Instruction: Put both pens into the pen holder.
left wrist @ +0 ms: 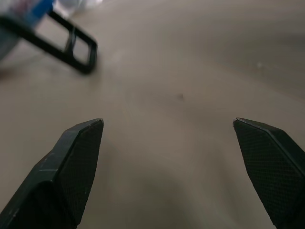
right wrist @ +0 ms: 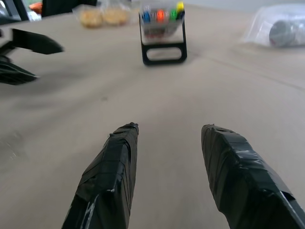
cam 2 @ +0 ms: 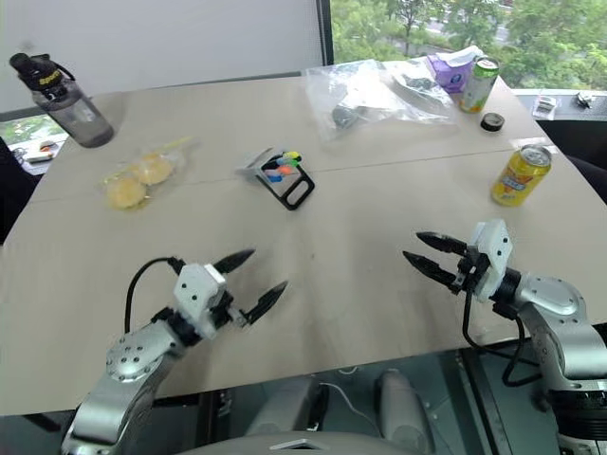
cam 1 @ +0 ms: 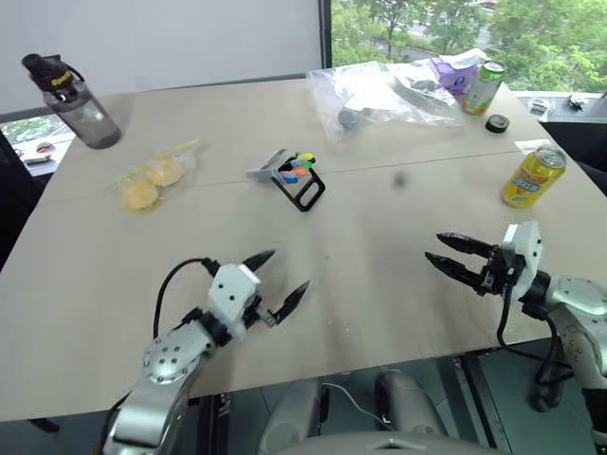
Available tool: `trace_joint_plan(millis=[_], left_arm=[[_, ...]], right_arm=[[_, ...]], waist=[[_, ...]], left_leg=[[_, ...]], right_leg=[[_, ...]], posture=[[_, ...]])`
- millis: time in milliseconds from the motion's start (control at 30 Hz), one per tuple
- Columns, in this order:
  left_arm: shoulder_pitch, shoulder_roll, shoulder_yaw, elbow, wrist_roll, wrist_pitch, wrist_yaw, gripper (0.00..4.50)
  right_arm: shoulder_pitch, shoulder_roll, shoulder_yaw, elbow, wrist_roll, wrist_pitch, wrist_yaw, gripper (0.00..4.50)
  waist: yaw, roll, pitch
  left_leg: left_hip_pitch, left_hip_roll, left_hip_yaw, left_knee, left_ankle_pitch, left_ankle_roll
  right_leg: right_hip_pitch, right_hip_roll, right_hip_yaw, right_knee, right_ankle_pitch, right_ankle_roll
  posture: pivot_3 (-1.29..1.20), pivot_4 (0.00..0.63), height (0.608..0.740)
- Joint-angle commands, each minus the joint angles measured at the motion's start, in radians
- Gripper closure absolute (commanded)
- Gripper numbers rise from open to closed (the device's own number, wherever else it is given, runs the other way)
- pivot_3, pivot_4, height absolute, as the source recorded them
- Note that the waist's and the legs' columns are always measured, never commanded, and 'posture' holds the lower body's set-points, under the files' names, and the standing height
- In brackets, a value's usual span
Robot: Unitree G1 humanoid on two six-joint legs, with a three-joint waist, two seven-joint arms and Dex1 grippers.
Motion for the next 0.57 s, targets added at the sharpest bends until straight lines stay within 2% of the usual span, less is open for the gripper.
trace_joint_plan(millis=[33, 167, 200, 267, 367, 433, 567], left_arm=[[0.065, 0.014, 0.067, -0.052, -0.046, 0.055, -0.002, 0.01], [0.098, -0.004, 0.154, -0.064, -0.17, 0.103, -0.023, 0.01], [0.107, -0.009, 0.17, -0.074, -0.208, 0.106, -0.039, 0.0], [0.118, -0.004, 0.186, -0.089, -0.175, 0.094, -0.025, 0.0], [0.129, -0.003, 0.196, -0.101, -0.153, 0.088, -0.017, 0.0], [0.145, 0.0, 0.198, -0.118, -0.175, 0.114, -0.023, 0.0], [0.17, 0.015, 0.19, -0.138, -0.133, 0.152, 0.003, 0.0]], right_arm=[[0.006, -0.004, -0.002, 0.07, -0.043, -0.097, 0.034, 2.21], [-0.013, -0.034, 0.038, 0.159, -0.12, -0.144, 0.062, 2.21], [-0.019, -0.038, 0.046, 0.171, -0.128, -0.145, 0.067, 1.97], [-0.041, -0.025, 0.045, 0.174, -0.1, -0.118, 0.069, 1.45], [-0.077, 0.002, 0.041, 0.167, -0.079, -0.122, 0.064, 0.02], [-0.094, 0.011, 0.046, 0.16, -0.072, -0.12, 0.069, 0.02], [-0.097, 0.005, 0.068, 0.138, -0.086, -0.088, 0.071, 0.02]], waist=[[0.0, 0.0, 0.0], [-0.001, 0.0, 0.0], [-0.002, 0.0, 0.0], [-0.003, 0.0, 0.0], [-0.008, 0.0, 0.0], [-0.007, 0.0, 0.0], [-0.003, 0.0, 0.0]], left_leg=[[0.0, 0.0, 0.0, 0.0, 0.0, 0.0], [0.001, 0.0, 0.0, 0.0, 0.0, 0.0], [0.001, 0.0, 0.0, 0.0, 0.0, 0.0], [0.001, 0.0, 0.001, 0.0, 0.0, 0.0], [0.002, 0.0, 0.002, -0.001, 0.0, 0.0], [0.003, 0.0, 0.002, -0.001, 0.0, 0.0], [0.01, 0.001, 0.002, -0.004, -0.001, 0.002]], right_leg=[[0.0, 0.0, 0.0, 0.0, 0.0, 0.0], [0.001, 0.0, 0.0, 0.0, 0.0, 0.0], [0.001, 0.0, 0.0, 0.0, 0.0, 0.0], [0.001, 0.0, 0.0, 0.0, 0.0, 0.0], [0.001, 0.0, 0.002, 0.0, 0.0, 0.0], [0.002, 0.0, 0.002, 0.0, 0.0, 0.0], [0.009, 0.0, 0.002, -0.004, 0.0, 0.0]], posture=[[0.0, 0.15, 0.74], [0.0, 0.15, 0.74], [0.0, 0.15, 0.74], [0.0, 0.15, 0.74], [0.0, 0.15, 0.74], [0.0, 0.15, 0.74], [0.0, 0.15, 0.74]])
